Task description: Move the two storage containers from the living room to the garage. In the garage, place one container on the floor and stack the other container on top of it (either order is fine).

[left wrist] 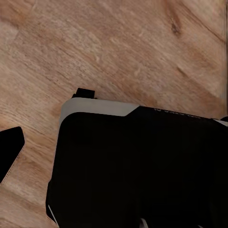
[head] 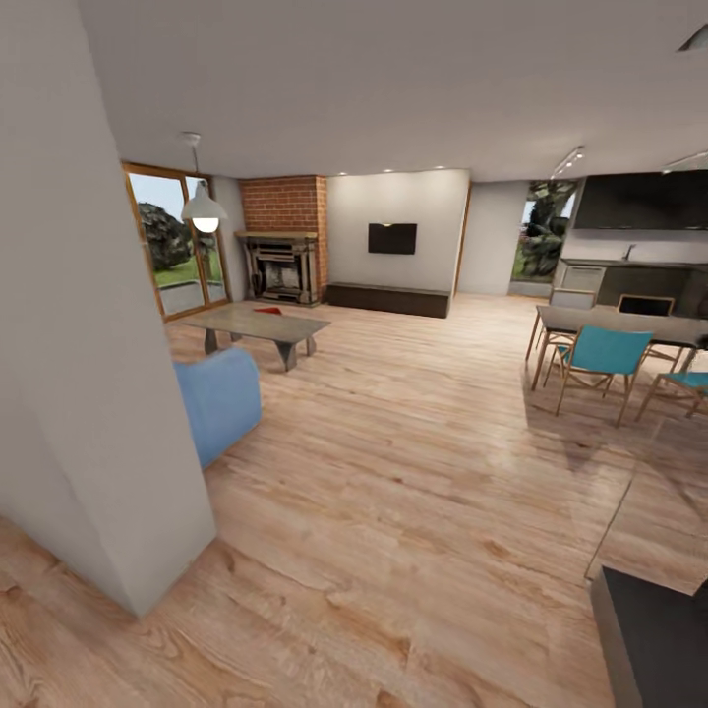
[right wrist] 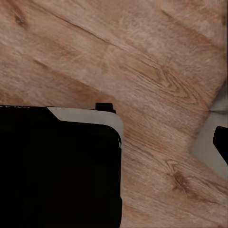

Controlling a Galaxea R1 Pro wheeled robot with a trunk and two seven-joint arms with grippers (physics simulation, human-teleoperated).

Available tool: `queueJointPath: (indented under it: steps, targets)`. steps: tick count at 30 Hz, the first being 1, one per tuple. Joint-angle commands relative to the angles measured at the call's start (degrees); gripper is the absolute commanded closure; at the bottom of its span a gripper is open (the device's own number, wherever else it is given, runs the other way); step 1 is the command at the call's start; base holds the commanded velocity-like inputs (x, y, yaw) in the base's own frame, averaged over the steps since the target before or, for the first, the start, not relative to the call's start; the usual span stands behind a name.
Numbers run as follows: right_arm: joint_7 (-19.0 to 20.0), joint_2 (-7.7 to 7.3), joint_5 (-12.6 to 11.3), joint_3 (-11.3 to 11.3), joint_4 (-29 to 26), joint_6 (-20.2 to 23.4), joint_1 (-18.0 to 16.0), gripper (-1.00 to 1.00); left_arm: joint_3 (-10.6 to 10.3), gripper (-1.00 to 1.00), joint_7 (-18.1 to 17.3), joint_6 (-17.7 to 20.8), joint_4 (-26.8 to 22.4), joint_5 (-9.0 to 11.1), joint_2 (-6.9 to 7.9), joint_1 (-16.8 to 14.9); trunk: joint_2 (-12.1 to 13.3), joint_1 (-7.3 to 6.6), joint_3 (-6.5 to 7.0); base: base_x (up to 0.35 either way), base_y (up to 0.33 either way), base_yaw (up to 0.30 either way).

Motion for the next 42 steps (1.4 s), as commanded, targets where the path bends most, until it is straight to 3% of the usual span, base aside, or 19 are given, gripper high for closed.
queueJointPath:
  steps: [1, 18, 42]
  targets:
    - [-0.1, 0.06, -0.4, 0.5, 0.2, -0.3, -0.1, -1.0, -0.1, -1.0, 0.1, -0.2, 0.0, 0.4, -0.01, 0.0, -0.1, 0.06, -0.11, 0.323, 0.0, -0.244]
    - [-0.1, 0.06, -0.4, 0.5, 0.2, -0.3, -0.1, -1.0, -0.1, -1.0, 0.1, -0.2, 0.0, 0.4, -0.01, 0.0, -0.1, 0.06, -0.11, 0.323, 0.0, -0.225]
    - [-0.1, -0.03, -0.4, 0.5, 0.2, -0.3, -0.1, -1.0, -0.1, -1.0, 0.1, -0.2, 0.0, 0.4, -0.01, 0.0, -0.1, 0.06, -0.11, 0.323, 0.0, -0.013]
